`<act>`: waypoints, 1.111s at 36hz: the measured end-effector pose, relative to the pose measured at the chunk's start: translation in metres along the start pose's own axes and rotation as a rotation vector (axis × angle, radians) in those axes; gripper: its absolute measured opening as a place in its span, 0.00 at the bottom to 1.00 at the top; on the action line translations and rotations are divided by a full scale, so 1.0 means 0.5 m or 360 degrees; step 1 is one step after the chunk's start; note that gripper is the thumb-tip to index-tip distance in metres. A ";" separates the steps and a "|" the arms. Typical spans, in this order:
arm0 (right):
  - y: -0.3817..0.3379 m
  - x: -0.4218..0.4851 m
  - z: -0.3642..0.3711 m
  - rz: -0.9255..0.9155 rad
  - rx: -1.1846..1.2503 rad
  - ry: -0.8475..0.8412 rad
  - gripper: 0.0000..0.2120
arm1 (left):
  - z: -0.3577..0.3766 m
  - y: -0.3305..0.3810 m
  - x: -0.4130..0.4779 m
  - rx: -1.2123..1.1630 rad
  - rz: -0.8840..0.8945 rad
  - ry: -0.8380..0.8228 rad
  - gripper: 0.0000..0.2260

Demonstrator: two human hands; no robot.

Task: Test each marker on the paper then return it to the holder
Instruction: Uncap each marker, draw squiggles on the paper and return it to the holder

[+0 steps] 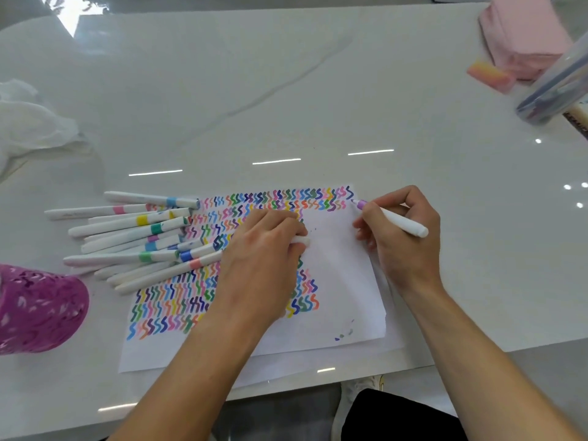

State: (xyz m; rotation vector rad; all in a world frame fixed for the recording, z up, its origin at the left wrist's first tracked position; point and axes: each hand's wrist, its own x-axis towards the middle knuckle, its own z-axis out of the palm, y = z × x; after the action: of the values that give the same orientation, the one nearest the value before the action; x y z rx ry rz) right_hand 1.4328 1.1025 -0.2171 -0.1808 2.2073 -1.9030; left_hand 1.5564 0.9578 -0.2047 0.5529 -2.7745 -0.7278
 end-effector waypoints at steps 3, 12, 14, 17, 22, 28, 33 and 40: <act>-0.001 0.001 0.005 0.0007 -0.0021 0.0004 0.08 | 0.002 -0.001 -0.001 0.0037 0.0013 -0.0019 0.06; 0.001 0.003 0.008 0.0049 -0.0083 0.0003 0.06 | 0.003 0.000 0.000 0.0043 0.0015 -0.0023 0.05; 0.002 0.005 0.009 0.0053 -0.0102 -0.0003 0.06 | 0.003 0.001 0.000 0.0044 0.0015 -0.0012 0.04; 0.002 0.007 0.008 0.0057 -0.0115 -0.0018 0.08 | 0.003 0.002 0.000 0.0044 0.0000 -0.0006 0.04; 0.003 0.007 0.006 0.0048 -0.0145 -0.0030 0.08 | 0.003 0.001 -0.001 0.0031 -0.0018 -0.0008 0.03; 0.001 0.006 0.006 0.0041 -0.0156 0.0031 0.08 | 0.004 0.002 -0.001 0.0035 -0.0033 -0.0008 0.03; 0.005 0.006 0.003 0.0039 -0.0202 0.0052 0.09 | 0.005 -0.001 0.000 0.0038 -0.0044 -0.0022 0.04; 0.007 0.005 0.000 0.0025 -0.0221 -0.0036 0.10 | 0.008 -0.002 -0.002 0.0047 -0.0032 -0.0003 0.04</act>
State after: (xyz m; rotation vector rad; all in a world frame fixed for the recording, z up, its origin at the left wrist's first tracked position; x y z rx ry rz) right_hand 1.4305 1.1022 -0.2206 -0.2061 2.3198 -1.7313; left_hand 1.5564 0.9593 -0.2087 0.5869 -2.7893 -0.6930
